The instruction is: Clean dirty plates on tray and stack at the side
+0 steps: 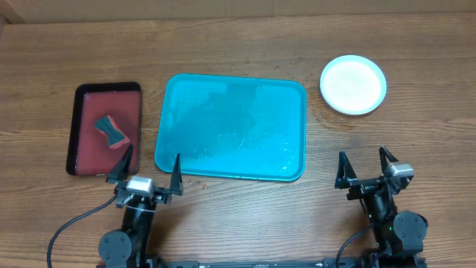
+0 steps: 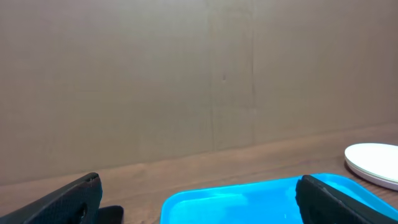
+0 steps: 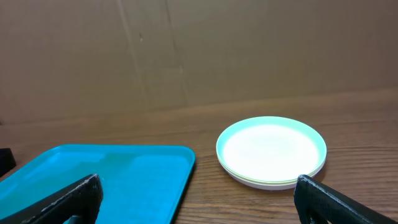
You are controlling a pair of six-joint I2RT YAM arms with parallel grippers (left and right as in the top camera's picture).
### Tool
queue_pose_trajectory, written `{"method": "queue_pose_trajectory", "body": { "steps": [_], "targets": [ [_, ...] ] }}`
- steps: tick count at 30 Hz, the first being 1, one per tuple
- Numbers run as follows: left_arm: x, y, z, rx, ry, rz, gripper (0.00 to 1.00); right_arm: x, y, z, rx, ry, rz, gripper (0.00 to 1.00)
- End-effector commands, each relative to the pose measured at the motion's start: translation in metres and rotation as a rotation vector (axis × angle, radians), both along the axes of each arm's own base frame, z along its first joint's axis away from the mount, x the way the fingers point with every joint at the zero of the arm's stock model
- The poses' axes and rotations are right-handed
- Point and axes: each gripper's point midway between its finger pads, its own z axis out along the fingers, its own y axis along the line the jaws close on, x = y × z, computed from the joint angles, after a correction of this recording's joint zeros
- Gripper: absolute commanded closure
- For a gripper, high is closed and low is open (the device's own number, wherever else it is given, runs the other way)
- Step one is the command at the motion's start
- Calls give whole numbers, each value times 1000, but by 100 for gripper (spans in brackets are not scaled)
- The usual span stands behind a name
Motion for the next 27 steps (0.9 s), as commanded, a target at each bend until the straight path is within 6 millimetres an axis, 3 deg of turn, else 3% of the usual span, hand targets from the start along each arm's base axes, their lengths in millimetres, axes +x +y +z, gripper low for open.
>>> {"method": "queue_pose_trajectory", "body": {
  "steps": [1, 11, 27],
  "targets": [
    [1, 4, -5, 7, 12, 34, 0, 0, 0, -2, 0, -3, -2, 0],
    [7, 24, -68, -10, 273, 162, 0, 0, 0, -2, 0, -3, -2, 0],
    [7, 33, -69, 4, 273, 214, 0, 0, 0, -2, 0, -3, -2, 0]
  ]
}}
